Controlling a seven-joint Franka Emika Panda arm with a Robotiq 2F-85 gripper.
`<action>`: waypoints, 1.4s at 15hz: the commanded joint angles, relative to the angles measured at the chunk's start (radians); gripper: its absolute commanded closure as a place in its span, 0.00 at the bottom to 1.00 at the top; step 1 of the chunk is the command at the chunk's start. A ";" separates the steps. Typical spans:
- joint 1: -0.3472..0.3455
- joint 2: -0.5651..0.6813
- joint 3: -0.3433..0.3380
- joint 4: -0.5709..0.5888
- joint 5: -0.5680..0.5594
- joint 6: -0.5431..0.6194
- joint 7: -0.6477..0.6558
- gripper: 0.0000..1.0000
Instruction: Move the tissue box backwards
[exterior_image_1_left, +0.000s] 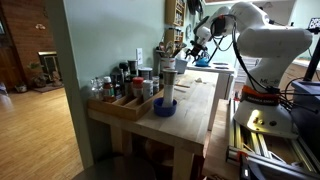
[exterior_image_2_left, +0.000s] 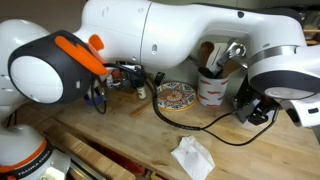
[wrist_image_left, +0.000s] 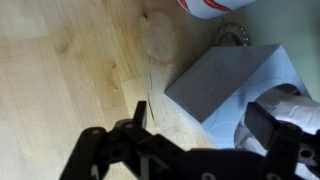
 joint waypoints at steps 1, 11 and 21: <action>-0.022 0.045 0.048 0.077 -0.023 -0.010 0.128 0.00; -0.027 0.086 0.084 0.130 -0.044 0.066 0.312 0.00; -0.043 0.124 0.127 0.186 -0.087 0.060 0.368 0.70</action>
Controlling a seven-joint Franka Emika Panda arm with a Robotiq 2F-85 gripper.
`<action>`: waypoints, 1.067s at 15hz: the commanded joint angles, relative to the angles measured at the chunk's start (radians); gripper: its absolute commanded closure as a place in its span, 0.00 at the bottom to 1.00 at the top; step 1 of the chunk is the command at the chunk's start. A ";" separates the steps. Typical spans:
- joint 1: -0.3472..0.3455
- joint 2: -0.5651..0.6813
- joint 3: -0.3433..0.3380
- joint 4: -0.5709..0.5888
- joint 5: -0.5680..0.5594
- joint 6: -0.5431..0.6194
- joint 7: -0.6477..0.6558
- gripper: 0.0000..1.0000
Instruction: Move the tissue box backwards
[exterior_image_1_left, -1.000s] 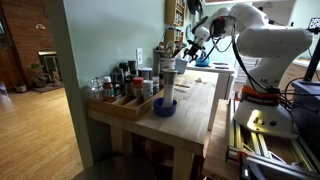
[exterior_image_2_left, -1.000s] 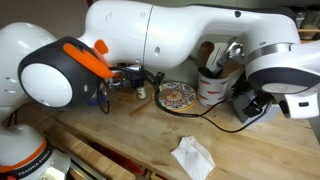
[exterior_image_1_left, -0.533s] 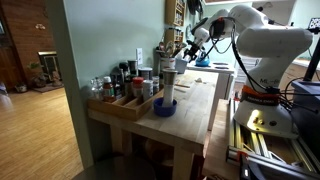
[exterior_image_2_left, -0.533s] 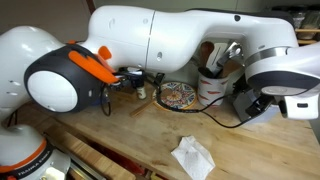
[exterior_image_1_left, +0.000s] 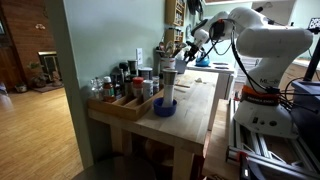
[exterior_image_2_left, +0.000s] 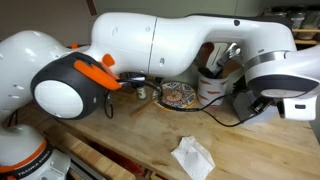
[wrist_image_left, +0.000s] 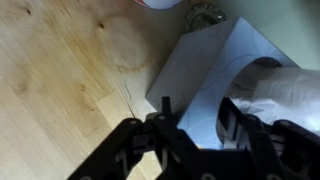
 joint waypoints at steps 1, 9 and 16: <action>-0.023 0.042 0.036 0.071 -0.036 -0.015 0.034 0.78; -0.079 0.035 0.041 0.127 -0.126 -0.043 0.016 0.85; -0.077 0.042 0.003 0.152 -0.224 -0.027 0.002 0.90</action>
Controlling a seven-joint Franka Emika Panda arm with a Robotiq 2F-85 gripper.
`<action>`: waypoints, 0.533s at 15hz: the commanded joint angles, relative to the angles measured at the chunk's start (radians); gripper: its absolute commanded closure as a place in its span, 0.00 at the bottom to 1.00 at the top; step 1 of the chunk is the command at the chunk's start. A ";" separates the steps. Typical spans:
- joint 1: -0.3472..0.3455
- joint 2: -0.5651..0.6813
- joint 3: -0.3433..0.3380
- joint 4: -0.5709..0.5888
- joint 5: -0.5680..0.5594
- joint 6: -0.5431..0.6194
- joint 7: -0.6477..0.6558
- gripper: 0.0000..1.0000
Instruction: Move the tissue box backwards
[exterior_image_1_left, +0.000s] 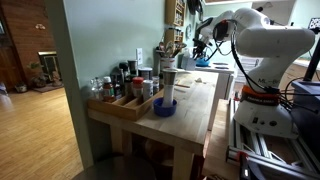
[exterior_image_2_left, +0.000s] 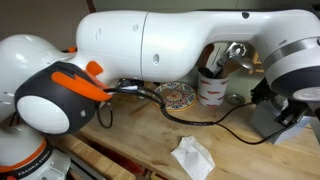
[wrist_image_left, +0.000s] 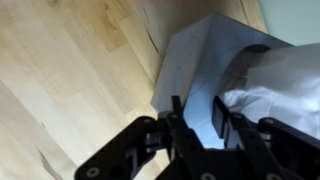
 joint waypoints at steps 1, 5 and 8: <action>0.017 0.034 -0.022 0.041 -0.047 -0.012 -0.008 0.91; 0.033 0.044 -0.037 0.043 -0.082 -0.006 -0.010 0.91; 0.037 0.045 -0.039 0.042 -0.094 -0.014 -0.018 0.42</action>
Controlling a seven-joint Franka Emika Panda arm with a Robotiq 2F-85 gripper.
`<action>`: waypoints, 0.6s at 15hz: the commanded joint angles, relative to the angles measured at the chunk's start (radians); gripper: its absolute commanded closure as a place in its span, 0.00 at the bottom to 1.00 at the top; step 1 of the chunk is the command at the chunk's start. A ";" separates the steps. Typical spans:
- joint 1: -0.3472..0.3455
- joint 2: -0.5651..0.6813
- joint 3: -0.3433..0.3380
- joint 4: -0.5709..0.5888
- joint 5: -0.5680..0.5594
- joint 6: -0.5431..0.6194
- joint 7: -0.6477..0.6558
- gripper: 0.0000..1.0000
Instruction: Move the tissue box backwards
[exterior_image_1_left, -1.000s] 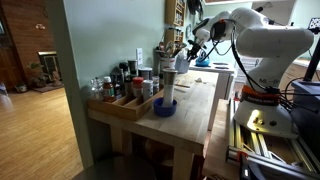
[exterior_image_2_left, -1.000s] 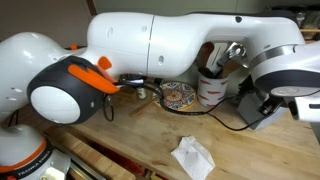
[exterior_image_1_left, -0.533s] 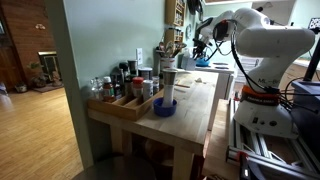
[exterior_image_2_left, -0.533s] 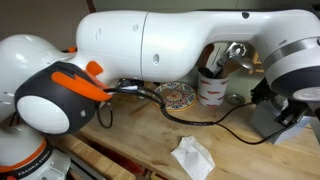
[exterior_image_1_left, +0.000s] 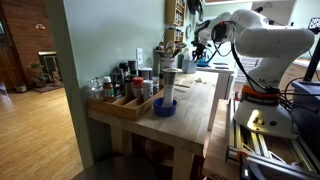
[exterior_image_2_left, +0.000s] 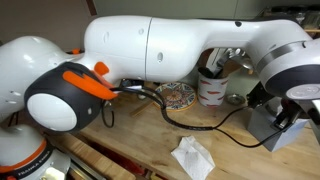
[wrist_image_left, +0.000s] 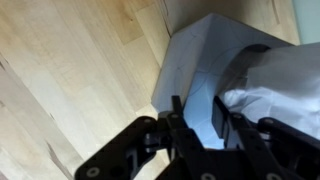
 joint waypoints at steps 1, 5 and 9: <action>0.000 0.023 -0.006 0.041 -0.020 -0.018 -0.015 0.42; -0.025 -0.002 0.023 0.049 -0.003 -0.064 -0.131 0.17; -0.059 -0.045 0.049 0.058 0.000 -0.197 -0.348 0.00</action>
